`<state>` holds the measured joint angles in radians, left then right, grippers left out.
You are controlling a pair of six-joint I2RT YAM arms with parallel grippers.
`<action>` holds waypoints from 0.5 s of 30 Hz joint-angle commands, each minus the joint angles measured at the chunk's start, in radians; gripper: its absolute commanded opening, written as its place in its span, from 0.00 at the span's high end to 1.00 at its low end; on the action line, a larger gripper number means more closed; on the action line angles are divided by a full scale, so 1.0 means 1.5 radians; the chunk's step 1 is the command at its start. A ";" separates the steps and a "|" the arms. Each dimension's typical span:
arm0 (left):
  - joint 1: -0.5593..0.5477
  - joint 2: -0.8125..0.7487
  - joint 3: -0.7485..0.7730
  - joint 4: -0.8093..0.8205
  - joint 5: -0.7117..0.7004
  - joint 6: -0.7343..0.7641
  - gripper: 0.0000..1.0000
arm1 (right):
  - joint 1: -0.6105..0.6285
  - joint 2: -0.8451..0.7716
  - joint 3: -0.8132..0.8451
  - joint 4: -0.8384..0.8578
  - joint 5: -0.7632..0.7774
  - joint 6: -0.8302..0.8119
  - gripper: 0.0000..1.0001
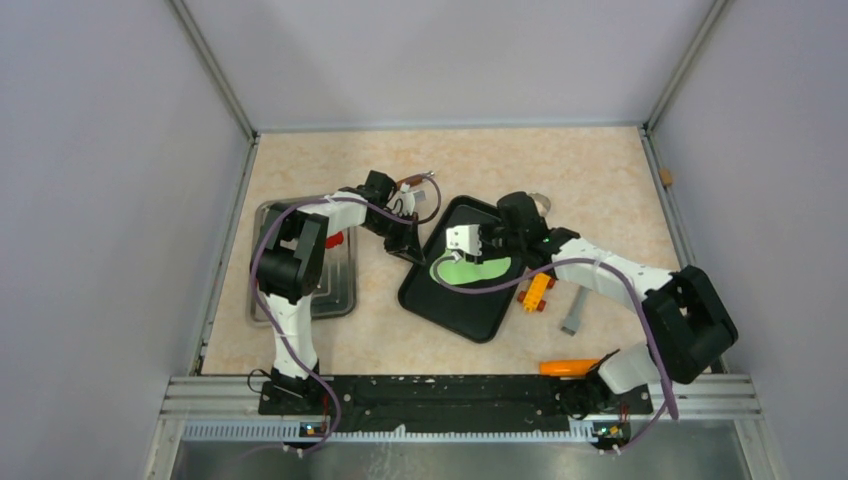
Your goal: Roll out the dumpling wrappers from the dough
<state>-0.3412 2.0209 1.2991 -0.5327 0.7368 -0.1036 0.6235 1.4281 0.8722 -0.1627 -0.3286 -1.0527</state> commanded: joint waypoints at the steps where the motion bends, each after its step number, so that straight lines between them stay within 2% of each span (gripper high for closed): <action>1: 0.003 0.000 0.001 -0.026 -0.016 0.018 1.00 | -0.019 0.065 0.001 -0.021 0.015 0.004 1.00; 6: 0.003 0.001 0.002 -0.027 -0.016 0.018 1.00 | -0.019 0.074 0.047 -0.018 0.018 0.010 1.00; 10: 0.003 0.000 0.002 -0.026 -0.015 0.018 1.00 | -0.005 0.030 0.112 -0.065 -0.008 0.054 1.00; 15: 0.003 0.004 0.003 -0.023 -0.008 0.015 1.00 | 0.042 -0.037 0.134 -0.132 -0.051 0.075 1.00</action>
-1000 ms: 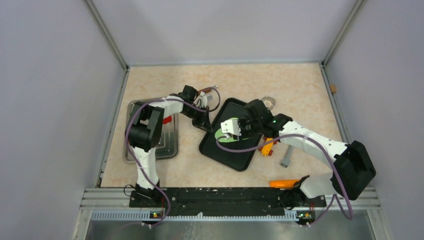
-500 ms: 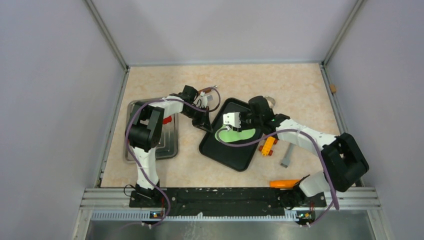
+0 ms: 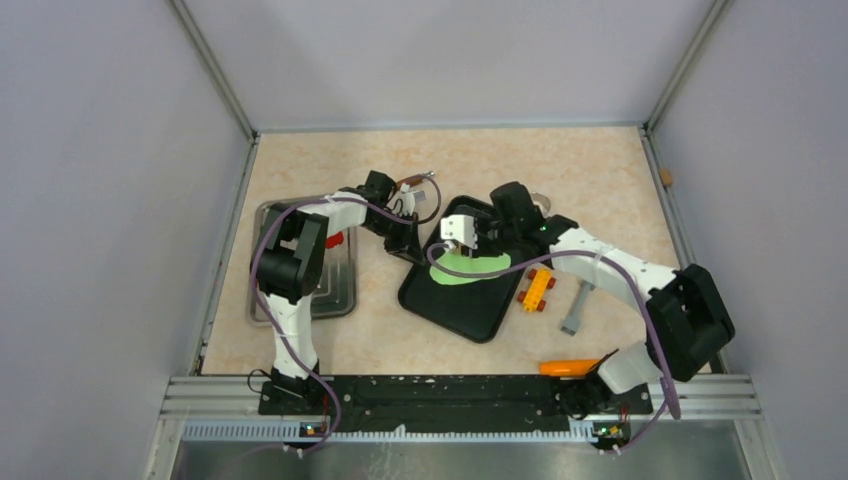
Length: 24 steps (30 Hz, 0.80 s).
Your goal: Roll out the dumpling wrappers from the dough
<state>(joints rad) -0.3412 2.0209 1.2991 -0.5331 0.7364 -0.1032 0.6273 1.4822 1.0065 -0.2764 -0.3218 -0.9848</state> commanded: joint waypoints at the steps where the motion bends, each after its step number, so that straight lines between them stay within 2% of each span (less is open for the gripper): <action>1: 0.003 0.005 0.003 -0.022 -0.007 0.014 1.00 | 0.050 -0.080 0.040 -0.067 -0.062 0.033 1.00; 9: 0.003 0.006 0.000 -0.019 0.000 0.010 1.00 | 0.079 -0.066 -0.014 -0.077 -0.071 0.028 1.00; 16: 0.003 0.002 -0.002 -0.019 0.002 0.011 1.00 | 0.078 0.019 -0.030 -0.041 -0.008 -0.045 1.00; 24: 0.003 -0.010 -0.007 -0.022 -0.009 0.014 1.00 | 0.077 0.089 -0.027 0.000 0.032 -0.074 1.00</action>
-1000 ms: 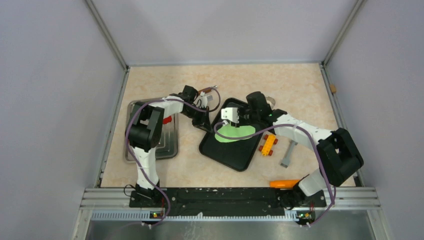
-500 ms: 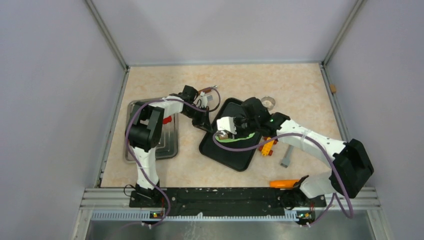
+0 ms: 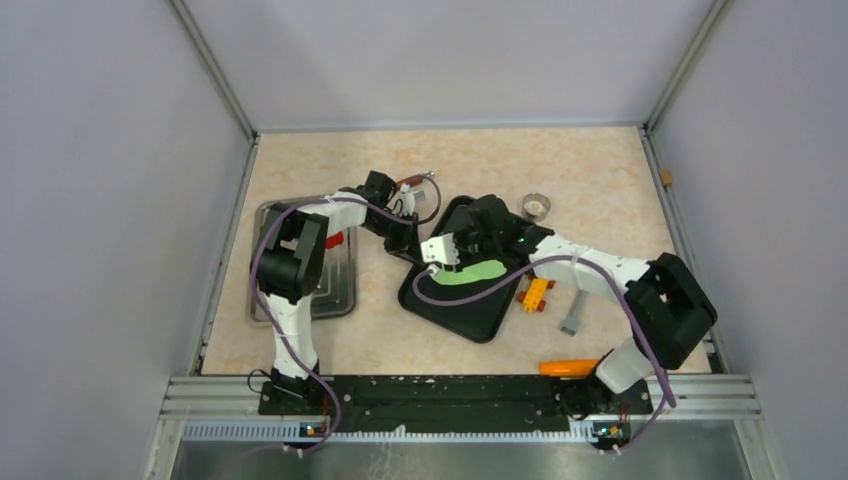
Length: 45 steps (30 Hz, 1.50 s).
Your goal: Roll out the dumpling wrappers from the dough
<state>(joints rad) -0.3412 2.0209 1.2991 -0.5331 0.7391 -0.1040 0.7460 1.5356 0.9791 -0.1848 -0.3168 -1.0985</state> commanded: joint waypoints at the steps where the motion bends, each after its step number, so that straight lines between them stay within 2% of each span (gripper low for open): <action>1: 0.004 -0.010 -0.007 -0.021 -0.013 0.013 1.00 | -0.002 0.056 -0.005 -0.054 0.036 0.001 1.00; 6: 0.003 -0.007 -0.008 -0.017 -0.008 0.010 1.00 | -0.005 0.057 0.025 -0.066 0.055 0.011 1.00; 15: 0.005 0.014 0.007 -0.016 0.014 -0.001 1.00 | 0.007 -0.005 0.004 -0.283 -0.056 0.041 1.00; 22: 0.016 0.048 0.039 -0.019 0.039 -0.020 1.00 | 0.042 -0.028 0.000 -0.433 -0.075 0.053 1.00; 35: 0.024 0.102 0.083 -0.029 0.050 -0.030 1.00 | 0.063 -0.037 -0.035 -0.462 -0.125 0.129 1.00; 40: 0.024 0.084 0.093 -0.054 0.028 -0.011 1.00 | -0.001 -0.052 0.077 -0.559 -0.161 0.104 1.00; 42: 0.024 0.063 0.092 -0.059 0.027 -0.003 0.89 | -0.046 -0.056 0.153 -0.586 -0.179 0.121 1.00; 45: 0.024 0.013 0.084 -0.048 0.038 0.002 0.64 | -0.123 -0.058 0.249 -0.583 -0.224 0.197 1.00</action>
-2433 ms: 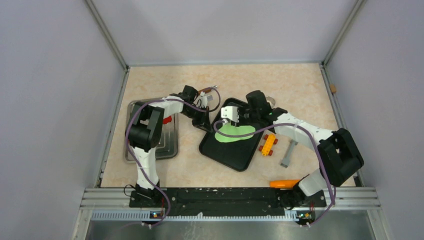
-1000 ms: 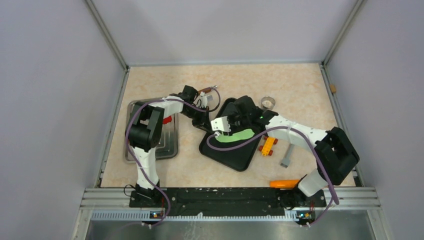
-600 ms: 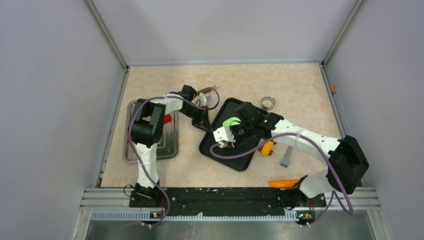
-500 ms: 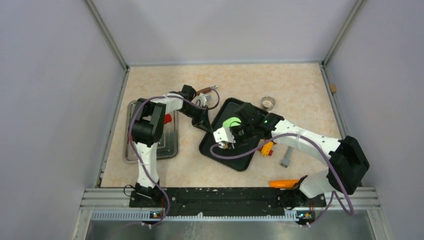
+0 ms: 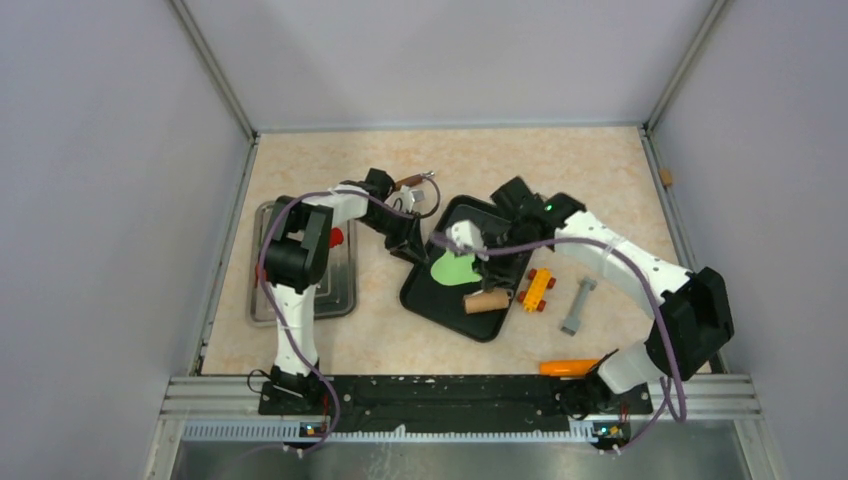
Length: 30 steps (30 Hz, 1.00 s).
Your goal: Roll out the dumpling wrappers from the dough
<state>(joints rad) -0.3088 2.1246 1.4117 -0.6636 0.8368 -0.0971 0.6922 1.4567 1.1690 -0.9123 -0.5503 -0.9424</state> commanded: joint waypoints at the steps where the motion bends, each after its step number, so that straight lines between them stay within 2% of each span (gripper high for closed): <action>1: 0.002 -0.081 0.004 0.049 -0.017 -0.001 0.58 | -0.115 -0.007 0.135 -0.088 -0.087 0.131 1.00; 4: 0.002 -0.163 -0.018 0.098 0.004 0.014 0.45 | -0.200 -0.014 0.127 -0.024 -0.135 0.249 1.00; 7: 0.001 -0.231 -0.030 0.134 -0.008 0.046 0.38 | -0.268 -0.011 0.095 0.054 -0.176 0.383 1.00; 11: -0.020 -0.317 -0.036 0.166 -0.043 0.131 0.36 | -0.346 0.015 0.045 0.201 -0.228 0.631 1.00; 13: -0.056 -0.360 -0.049 0.197 -0.065 0.197 0.34 | -0.365 0.033 0.017 0.288 -0.255 0.761 1.00; 17: -0.158 -0.409 -0.070 0.270 -0.108 0.310 0.33 | -0.369 0.054 -0.020 0.430 -0.304 0.915 1.00; 21: -0.227 -0.374 -0.046 0.273 -0.142 0.361 0.31 | -0.369 0.067 -0.033 0.494 -0.327 0.992 1.00; 26: -0.252 -0.309 -0.019 0.318 -0.172 0.307 0.31 | -0.368 0.073 -0.047 0.552 -0.354 1.040 1.00; 30: -0.263 -0.282 -0.007 0.363 -0.204 0.283 0.31 | -0.367 0.068 -0.051 0.555 -0.370 1.042 1.00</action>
<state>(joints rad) -0.6910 1.6825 1.3464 -0.2260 0.5919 0.3561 0.1398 1.5761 1.0977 -0.1738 -1.0187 0.5453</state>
